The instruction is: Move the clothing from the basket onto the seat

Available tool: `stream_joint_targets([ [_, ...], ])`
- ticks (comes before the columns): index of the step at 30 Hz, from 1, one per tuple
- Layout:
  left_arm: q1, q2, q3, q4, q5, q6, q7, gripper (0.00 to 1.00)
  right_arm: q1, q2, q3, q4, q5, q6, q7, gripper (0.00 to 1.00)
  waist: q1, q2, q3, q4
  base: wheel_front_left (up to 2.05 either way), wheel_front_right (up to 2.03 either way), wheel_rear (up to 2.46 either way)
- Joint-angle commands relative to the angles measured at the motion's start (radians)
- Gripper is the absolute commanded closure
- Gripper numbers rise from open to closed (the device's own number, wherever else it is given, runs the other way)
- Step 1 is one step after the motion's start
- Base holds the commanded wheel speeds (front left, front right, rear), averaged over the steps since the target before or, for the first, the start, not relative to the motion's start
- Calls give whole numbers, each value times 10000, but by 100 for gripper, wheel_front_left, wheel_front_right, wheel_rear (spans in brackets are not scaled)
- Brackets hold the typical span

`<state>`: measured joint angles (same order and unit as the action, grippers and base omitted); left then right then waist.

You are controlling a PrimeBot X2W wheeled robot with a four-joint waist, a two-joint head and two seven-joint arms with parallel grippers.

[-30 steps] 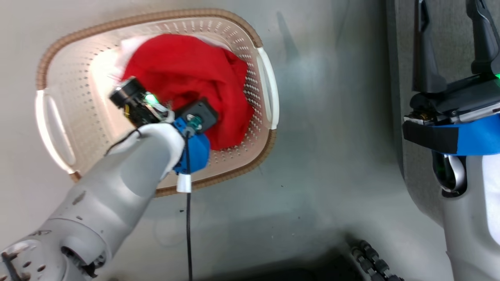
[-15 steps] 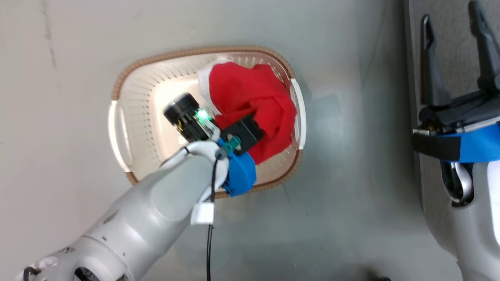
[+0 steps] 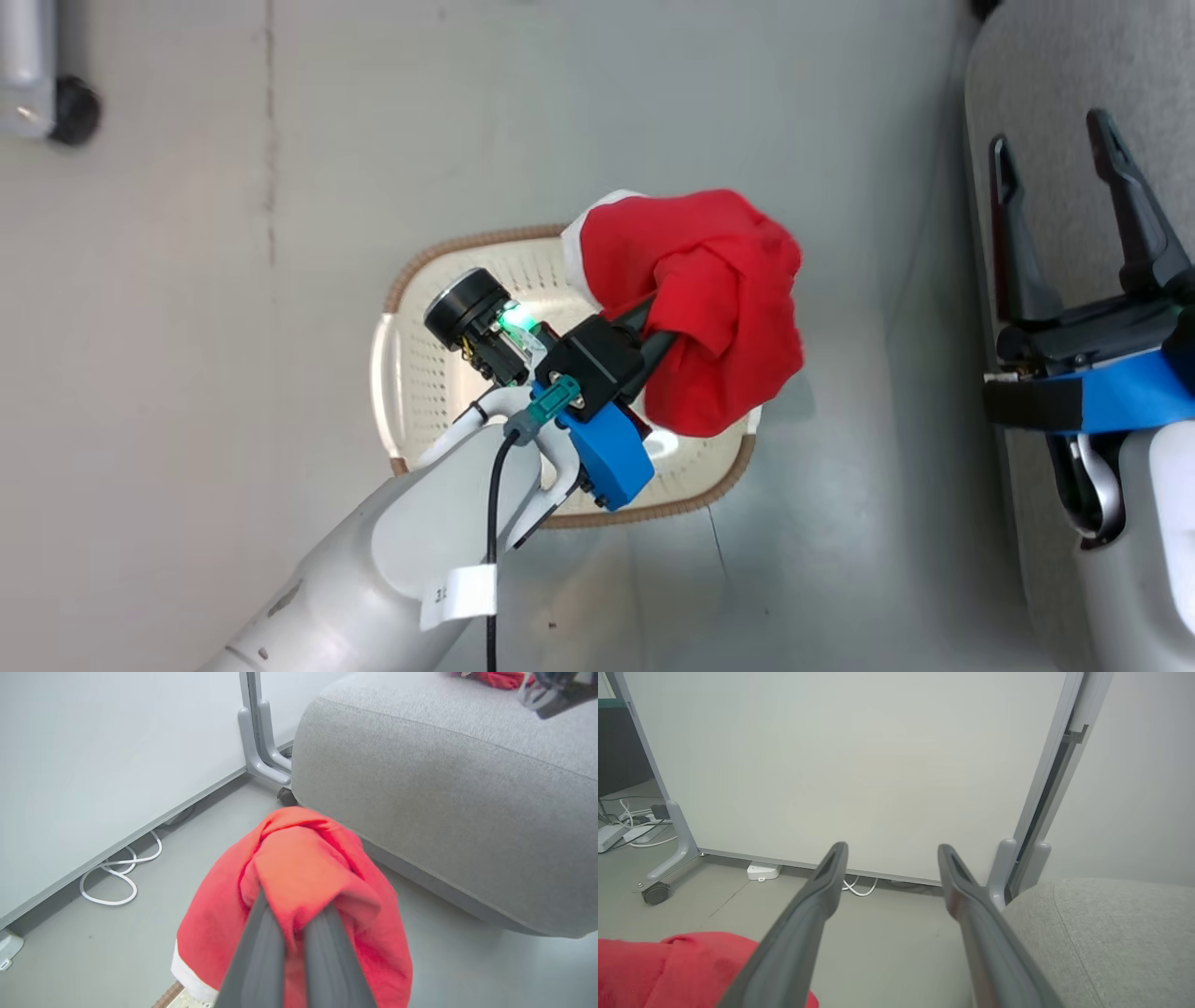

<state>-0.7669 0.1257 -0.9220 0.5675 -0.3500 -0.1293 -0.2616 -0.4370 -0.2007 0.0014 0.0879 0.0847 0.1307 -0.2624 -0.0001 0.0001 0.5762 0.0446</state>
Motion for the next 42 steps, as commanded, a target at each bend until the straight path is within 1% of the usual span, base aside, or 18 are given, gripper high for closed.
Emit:
stream_joint_targets([
  [1, 215, -37, 294, -266, 140, -14, -51, 100, 197, -66, -28, 64, 39, 1, -38, 0, 1, -1, -565, 252, 0, 0, 0],
  [3, 349, -89, 593, -529, 275, -14, -51, 100, 326, -46, -41, 99, 43, 1, -40, 0, 1, -1, -823, 293, 0, 0, 0],
  [4, 349, -89, 593, -529, 275, -14, -51, 100, 326, -46, -41, 99, 43, 1, -40, 0, 1, -1, -823, 293, 0, 0, 0],
  [14, 724, -271, 1920, -1429, 665, -14, -50, 100, 1044, 201, -86, 395, 120, 1, -38, 0, 1, -1, -2288, 359, 0, 0, 0],
  [19, 638, -319, 2299, -1632, 822, -15, -50, 100, 1404, 357, -67, 485, 143, 1, -38, 0, 1, -1, -2957, 259, 0, 0, 0],
  [29, 321, -335, 2610, -1866, 841, -15, -50, 100, 1983, 578, -130, 614, 159, 1, -38, 0, 1, -1, -3838, 65, 0, 0, 0],
  [36, 490, -291, 2485, -1766, 679, -15, -50, 100, 2285, 677, -168, 718, 184, 1, -38, 0, 1, -1, -4379, -20, 0, 0, 0],
  [42, 631, -239, 2427, -1706, 620, -15, -50, 100, 2528, 726, -139, 712, 154, 1, -38, 0, 1, -1, -4584, 11, 0, 0, 0],
])
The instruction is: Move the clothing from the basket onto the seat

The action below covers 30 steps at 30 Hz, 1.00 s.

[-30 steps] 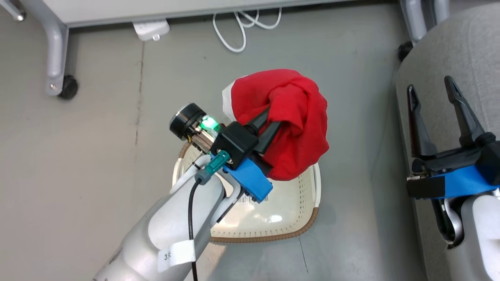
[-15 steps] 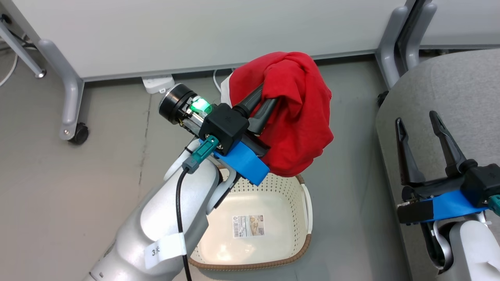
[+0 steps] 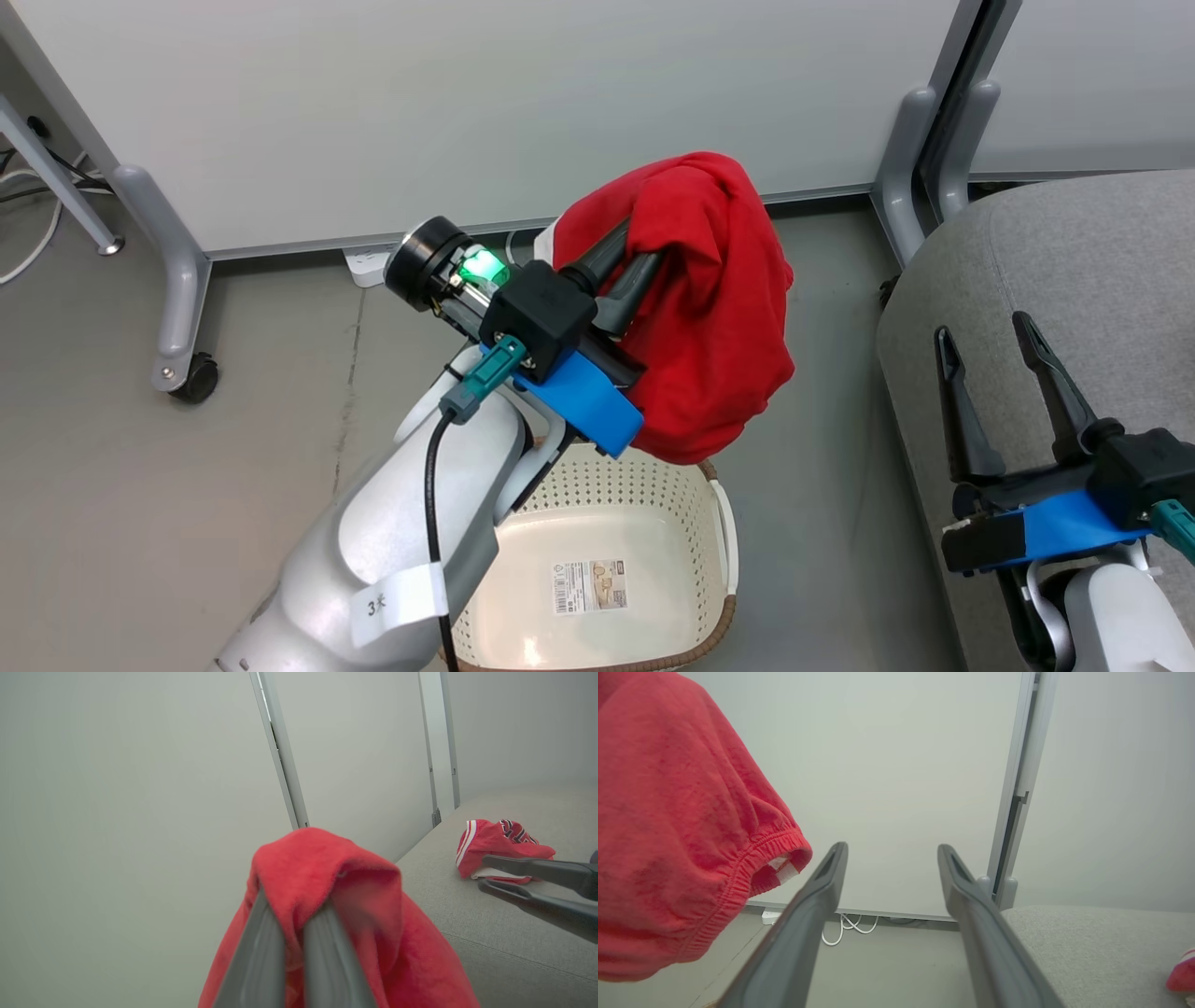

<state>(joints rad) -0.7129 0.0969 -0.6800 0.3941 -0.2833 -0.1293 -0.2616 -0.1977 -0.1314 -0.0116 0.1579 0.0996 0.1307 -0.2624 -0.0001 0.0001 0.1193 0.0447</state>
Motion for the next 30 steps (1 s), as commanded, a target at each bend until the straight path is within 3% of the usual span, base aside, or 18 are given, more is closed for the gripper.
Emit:
stream_joint_targets([
  [1, 106, 54, -4, 30, -51, -15, -50, 100, 165, 28, -14, 12, 7, 1, -38, 0, 1, -1, -33, 15, 0, 0, 0],
  [10, 165, 100, -86, 87, -58, -15, -51, 100, 174, 58, 56, -66, 22, 1, -38, 0, 1, -1, -58, 20, 0, 0, 0],
  [30, 61, -35, -357, 235, 8, -15, -51, 100, -1173, -65, 2884, -1071, 301, 1, -38, 0, 1, -1, 273, 50, 0, 0, 0],
])
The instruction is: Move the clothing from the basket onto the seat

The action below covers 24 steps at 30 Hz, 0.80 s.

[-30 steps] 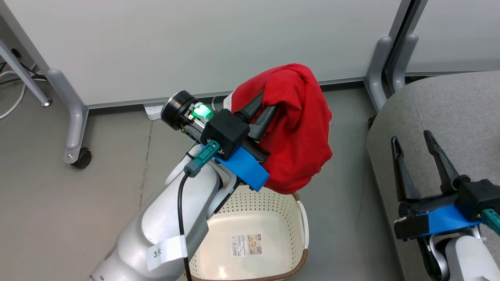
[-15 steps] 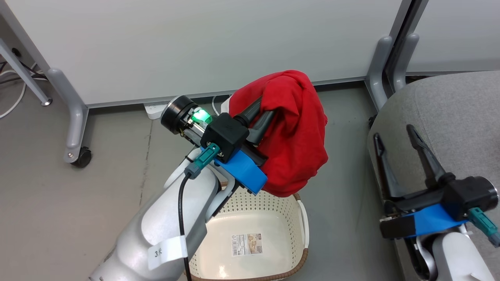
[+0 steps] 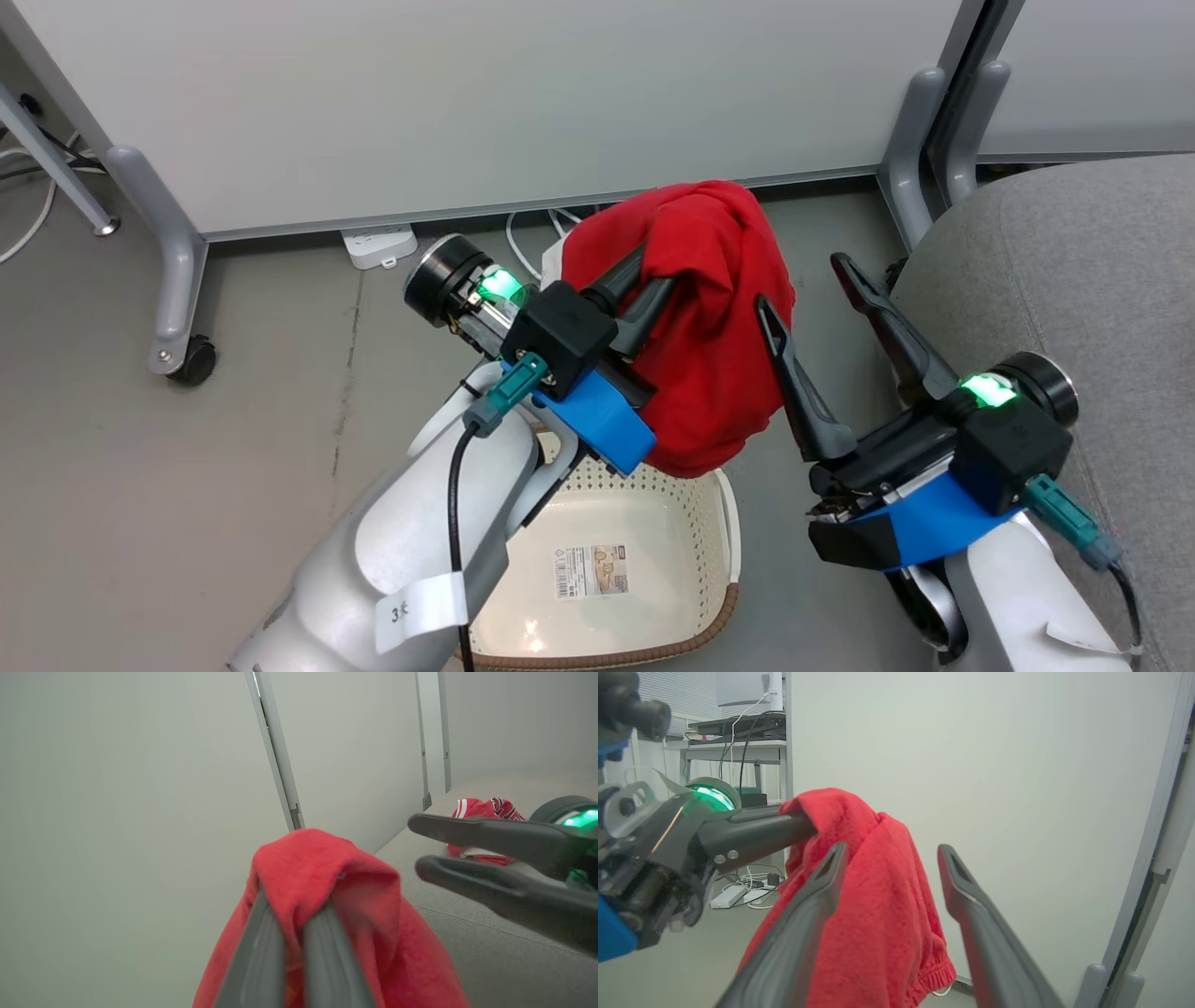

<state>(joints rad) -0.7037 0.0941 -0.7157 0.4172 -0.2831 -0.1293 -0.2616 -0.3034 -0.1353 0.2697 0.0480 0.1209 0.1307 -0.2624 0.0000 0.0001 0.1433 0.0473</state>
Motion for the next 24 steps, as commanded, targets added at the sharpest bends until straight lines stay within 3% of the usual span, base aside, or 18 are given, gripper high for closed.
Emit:
stream_joint_targets([
  [1, -53, -21, -42, 5, 7, -15, -51, 100, -187, -12, 207, 90, 85, 1, -38, 0, 0, -1, 62, 44, 0, 0, 0],
  [7, -174, -150, -292, -34, 1, -15, -51, 100, -622, 102, 677, 799, 94, 1, -39, 0, 0, -1, 218, 183, 0, 0, 0],
  [24, -330, -335, -840, -491, -48, -15, -51, 100, -1574, 418, 597, 3254, -236, 1, -38, 0, 0, -1, 400, 413, 0, 0, 0],
])
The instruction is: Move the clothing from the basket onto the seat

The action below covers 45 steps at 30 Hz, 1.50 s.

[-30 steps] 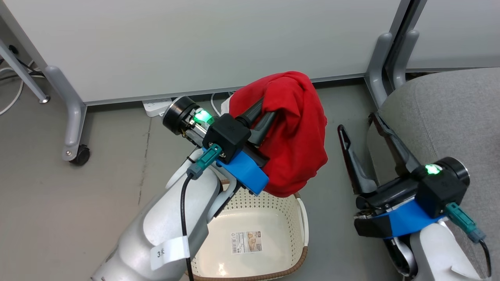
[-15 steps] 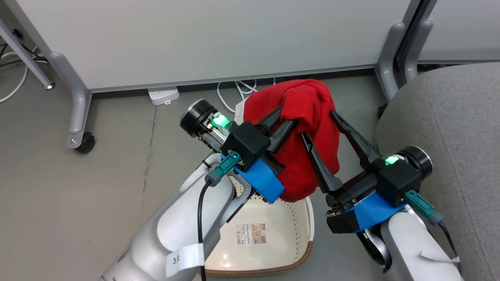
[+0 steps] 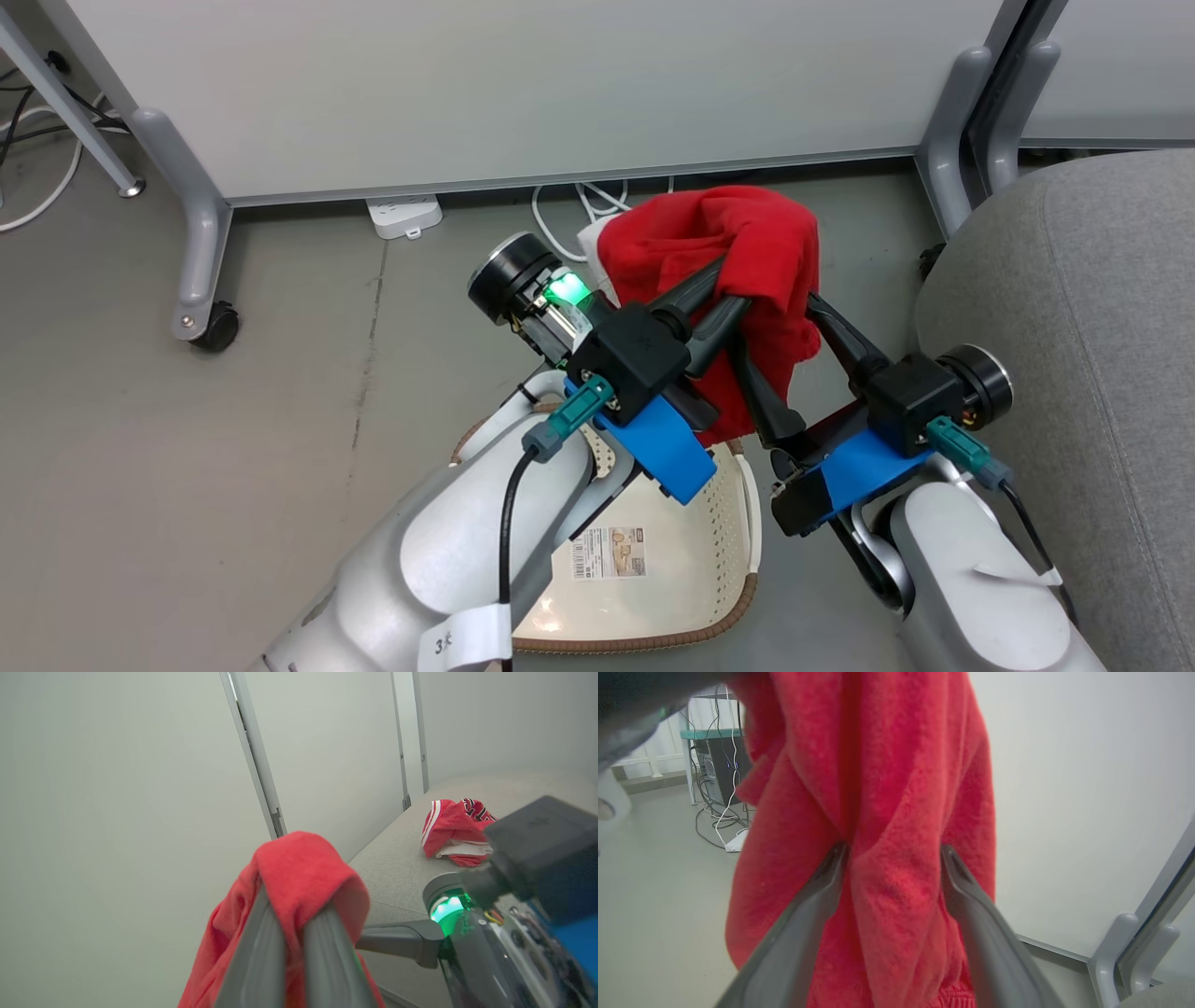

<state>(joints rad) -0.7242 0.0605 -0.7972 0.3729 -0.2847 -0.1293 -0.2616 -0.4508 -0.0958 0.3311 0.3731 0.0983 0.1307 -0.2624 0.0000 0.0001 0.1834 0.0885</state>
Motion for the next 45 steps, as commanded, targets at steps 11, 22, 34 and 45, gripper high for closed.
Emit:
stream_joint_targets([
  [11, -110, -14, -72, 0, -20, -15, -51, 100, -266, 131, 93, 337, 273, 1, -38, 100, 0, -1, -52, -4, 0, 0, 0],
  [22, -85, -1, -41, 35, 3, -13, -51, 100, -210, 62, 65, 203, 322, 1, -38, 100, 0, -1, -70, -36, 0, 0, 0],
  [34, -58, 48, -23, 69, 28, -15, -51, 100, -136, 58, 54, 152, 337, 1, -38, 100, 0, -1, -78, -42, 0, 0, 0],
  [45, 92, 89, 108, 269, 211, -15, -48, 0, -84, 21, -44, 32, 373, 1, -39, 100, 0, -1, -28, -111, 0, 0, 0],
])
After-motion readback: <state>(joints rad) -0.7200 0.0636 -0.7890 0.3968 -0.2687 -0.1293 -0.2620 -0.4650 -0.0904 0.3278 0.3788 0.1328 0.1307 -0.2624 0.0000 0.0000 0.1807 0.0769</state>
